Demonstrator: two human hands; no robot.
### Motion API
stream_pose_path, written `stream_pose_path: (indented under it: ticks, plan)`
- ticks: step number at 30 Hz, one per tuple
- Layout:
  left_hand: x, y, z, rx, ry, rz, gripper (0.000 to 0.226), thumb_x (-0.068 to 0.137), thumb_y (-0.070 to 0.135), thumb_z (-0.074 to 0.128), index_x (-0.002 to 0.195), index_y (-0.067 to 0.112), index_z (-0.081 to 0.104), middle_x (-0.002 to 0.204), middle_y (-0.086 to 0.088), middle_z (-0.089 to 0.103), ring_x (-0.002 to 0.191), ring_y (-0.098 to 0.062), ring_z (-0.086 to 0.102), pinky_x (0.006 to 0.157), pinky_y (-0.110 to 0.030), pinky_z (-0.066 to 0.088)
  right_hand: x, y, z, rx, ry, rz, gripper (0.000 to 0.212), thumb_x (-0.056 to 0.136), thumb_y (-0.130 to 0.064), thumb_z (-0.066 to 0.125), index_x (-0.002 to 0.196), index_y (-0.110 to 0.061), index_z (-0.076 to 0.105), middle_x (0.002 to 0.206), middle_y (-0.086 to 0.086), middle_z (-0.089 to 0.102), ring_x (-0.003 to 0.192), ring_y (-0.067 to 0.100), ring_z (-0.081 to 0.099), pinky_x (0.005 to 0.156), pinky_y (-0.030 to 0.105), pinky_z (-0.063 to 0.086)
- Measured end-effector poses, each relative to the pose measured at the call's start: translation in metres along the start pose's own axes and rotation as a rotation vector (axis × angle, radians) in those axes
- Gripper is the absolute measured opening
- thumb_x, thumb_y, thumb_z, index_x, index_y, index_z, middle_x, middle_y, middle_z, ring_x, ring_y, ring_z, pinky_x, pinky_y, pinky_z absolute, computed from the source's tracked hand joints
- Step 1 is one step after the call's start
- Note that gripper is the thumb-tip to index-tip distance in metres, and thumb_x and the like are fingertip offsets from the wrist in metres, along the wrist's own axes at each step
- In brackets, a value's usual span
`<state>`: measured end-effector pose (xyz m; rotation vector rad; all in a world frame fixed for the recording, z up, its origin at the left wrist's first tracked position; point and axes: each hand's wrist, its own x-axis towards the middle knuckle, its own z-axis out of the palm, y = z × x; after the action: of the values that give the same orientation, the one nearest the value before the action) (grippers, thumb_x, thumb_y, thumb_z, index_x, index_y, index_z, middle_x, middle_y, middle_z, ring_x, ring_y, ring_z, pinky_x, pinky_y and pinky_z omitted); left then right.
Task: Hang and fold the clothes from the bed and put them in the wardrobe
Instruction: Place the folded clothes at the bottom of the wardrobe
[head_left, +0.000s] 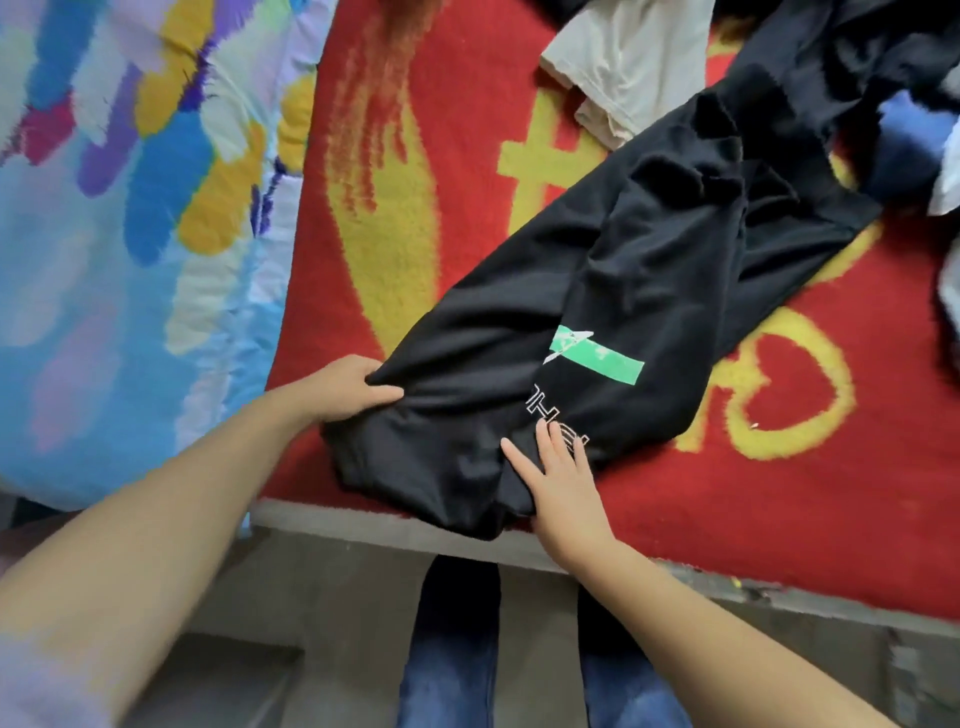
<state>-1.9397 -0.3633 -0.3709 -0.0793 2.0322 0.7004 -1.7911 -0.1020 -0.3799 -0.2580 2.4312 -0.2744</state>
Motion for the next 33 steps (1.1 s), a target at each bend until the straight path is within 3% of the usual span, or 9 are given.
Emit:
stream_pose_path:
  ticks: [3, 6, 10, 14, 22, 24, 27, 31, 33]
  plan:
    - [-0.023, 0.016, -0.032, -0.323, -0.289, -0.138, 0.022, 0.090, 0.025, 0.064, 0.103, 0.008, 0.071, 0.101, -0.010, 0.073, 0.091, -0.023, 0.071, 0.073, -0.029, 0.053, -0.026, 0.000, -0.011, 0.260, 0.024, -0.120, 0.077, 0.083, -0.001, 0.049, 0.152, -0.019, 0.020, 0.158, 0.008, 0.017, 0.148, 0.020, 0.010, 0.119, 0.026, -0.003]
    - [-0.040, 0.045, -0.057, -0.337, -0.474, -0.176, 0.022, 0.084, 0.026, 0.065, 0.076, 0.008, 0.076, 0.083, -0.014, 0.074, 0.071, -0.023, 0.072, 0.058, -0.024, 0.053, -0.059, -0.006, -0.015, 0.783, -0.037, -0.052, 0.074, 0.073, 0.007, 0.048, 0.142, -0.017, 0.042, 0.141, -0.010, 0.045, 0.130, 0.000, 0.038, 0.107, 0.007, 0.022]
    - [-0.019, 0.103, -0.050, -0.816, -0.242, -0.221, 0.025, 0.096, 0.004, 0.043, 0.079, 0.006, 0.062, 0.058, -0.003, 0.069, 0.053, -0.012, 0.068, 0.050, -0.022, 0.054, -0.054, 0.018, -0.031, 1.316, 0.201, 0.342, 0.024, 0.081, -0.005, 0.064, 0.095, -0.025, 0.065, 0.083, -0.020, 0.070, 0.079, -0.009, 0.059, 0.075, 0.018, 0.046]
    - [0.023, 0.162, -0.022, -1.041, -0.136, -0.206, 0.035, 0.103, 0.030, 0.035, 0.105, 0.004, 0.059, 0.092, -0.012, 0.073, 0.082, -0.021, 0.071, 0.086, -0.038, 0.052, -0.024, 0.059, -0.038, 1.695, 0.328, 0.815, 0.008, 0.090, -0.027, 0.066, 0.095, -0.020, 0.067, 0.094, -0.005, 0.072, 0.090, 0.012, 0.068, 0.078, 0.029, 0.054]
    - [0.038, 0.128, 0.024, 0.344, 0.219, 0.326, 0.060, 0.091, 0.027, 0.058, 0.145, 0.013, 0.036, 0.141, -0.013, 0.044, 0.130, -0.027, 0.043, 0.108, -0.037, 0.033, -0.014, 0.072, -0.044, 1.674, 0.267, 1.013, 0.048, 0.092, -0.035, 0.059, 0.130, -0.008, 0.049, 0.123, 0.010, 0.059, 0.108, 0.030, 0.059, 0.092, 0.046, 0.052]
    - [0.033, 0.108, 0.020, 0.746, 0.265, 0.559, 0.079, 0.083, 0.034, 0.065, 0.150, 0.016, 0.027, 0.152, -0.017, 0.029, 0.140, -0.032, 0.030, 0.112, -0.045, 0.028, -0.025, 0.062, -0.048, 1.365, 0.365, 0.936, 0.060, 0.092, -0.035, 0.059, 0.140, -0.008, 0.036, 0.132, 0.013, 0.052, 0.118, 0.031, 0.053, 0.100, 0.046, 0.046]
    - [0.030, 0.082, 0.022, 1.175, 0.135, 0.801, 0.099, 0.068, 0.034, 0.073, 0.152, 0.020, 0.023, 0.158, -0.016, 0.013, 0.145, -0.033, 0.016, 0.113, -0.057, 0.019, -0.034, 0.025, -0.051, 0.486, 0.623, 0.578, 0.085, 0.082, -0.036, 0.069, 0.149, -0.007, 0.026, 0.152, 0.017, 0.032, 0.141, 0.036, 0.029, 0.111, 0.049, 0.029]
    - [0.047, 0.078, 0.036, 1.363, 0.161, 0.642, 0.099, 0.086, 0.014, 0.051, 0.141, 0.024, -0.031, 0.156, -0.008, -0.023, 0.142, -0.027, -0.022, 0.116, -0.050, -0.002, -0.007, -0.011, -0.036, 0.163, 0.163, 0.405, 0.104, 0.086, -0.041, 0.062, 0.150, -0.021, -0.018, 0.158, 0.022, -0.014, 0.141, 0.044, -0.021, 0.111, 0.066, -0.002]
    - [0.058, 0.088, 0.037, 1.390, 0.170, 0.644, 0.082, 0.095, 0.014, 0.035, 0.141, 0.024, -0.032, 0.158, -0.005, -0.020, 0.145, -0.023, -0.018, 0.117, -0.045, -0.005, 0.006, 0.002, -0.031, 0.109, 0.044, 0.492, 0.093, 0.095, -0.025, 0.051, 0.147, -0.025, -0.025, 0.156, 0.022, -0.022, 0.141, 0.046, -0.022, 0.110, 0.066, -0.007]
